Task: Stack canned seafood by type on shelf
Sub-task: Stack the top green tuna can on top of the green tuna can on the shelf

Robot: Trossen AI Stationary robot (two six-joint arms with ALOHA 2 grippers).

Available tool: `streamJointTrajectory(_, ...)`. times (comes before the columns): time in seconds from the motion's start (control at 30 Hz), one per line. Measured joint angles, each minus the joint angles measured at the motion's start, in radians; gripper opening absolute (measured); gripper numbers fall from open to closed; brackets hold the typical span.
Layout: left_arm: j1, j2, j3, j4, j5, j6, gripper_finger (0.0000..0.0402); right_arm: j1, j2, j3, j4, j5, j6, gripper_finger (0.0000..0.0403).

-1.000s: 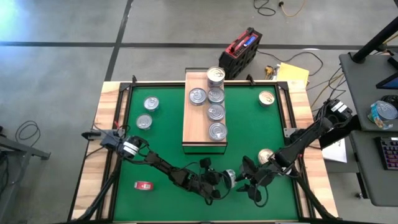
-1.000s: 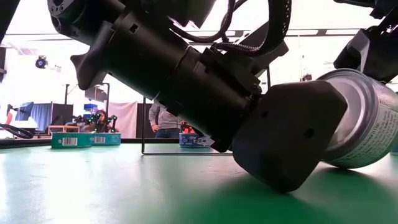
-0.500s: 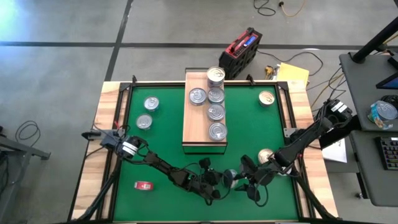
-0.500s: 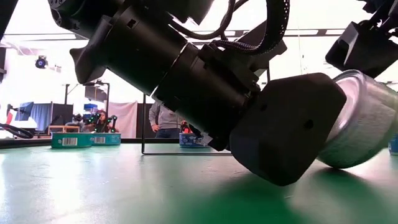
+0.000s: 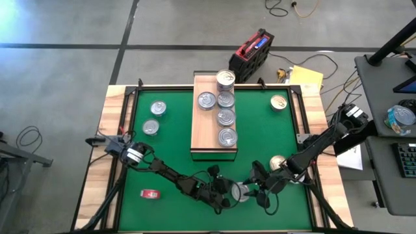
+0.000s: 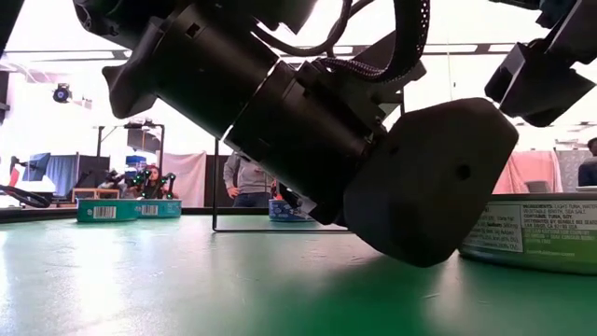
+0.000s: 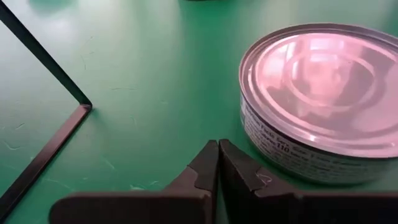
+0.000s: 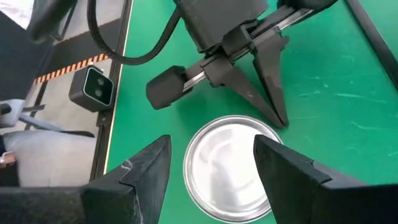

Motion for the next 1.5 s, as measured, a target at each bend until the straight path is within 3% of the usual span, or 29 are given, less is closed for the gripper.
streamJointTrajectory(0.17, -0.014, -0.002, 0.021, -0.069, 0.009, 0.001, 0.0000, 0.003, -0.001, 0.000, -0.058, 0.018, -0.027, 0.0219)
streamJointTrajectory(0.37, -0.053, -0.009, 0.141, -0.404, 0.033, -0.019, 0.0000, 0.000, -0.001, -0.007, -0.214, 0.080, 0.084, 0.0219)
streamJointTrajectory(0.6, -0.086, -0.004, 0.296, -0.716, 0.112, 0.019, 0.0000, -0.002, -0.001, -0.114, -0.071, 0.030, 0.216, 0.0219)
streamJointTrajectory(0.73, -0.088, -0.003, 0.324, -0.657, 0.207, 0.115, 0.0000, -0.002, -0.001, -0.214, 0.145, 0.001, 0.263, 0.0219)
streamJointTrajectory(0.87, -0.088, -0.003, 0.316, -0.524, 0.237, 0.207, 0.0000, -0.002, -0.001, -0.278, 0.286, -0.001, 0.303, 0.0219)
streamJointTrajectory(1.2, -0.051, 0.002, 0.271, -0.385, 0.250, 0.198, 0.0000, -0.002, -0.001, -0.254, 0.267, -0.009, 0.296, 0.0224)
streamJointTrajectory(1.5, -0.036, 0.001, 0.181, -0.215, 0.257, 0.164, 0.0000, -0.025, -0.001, -0.228, 0.202, -0.018, 0.310, 0.0283)
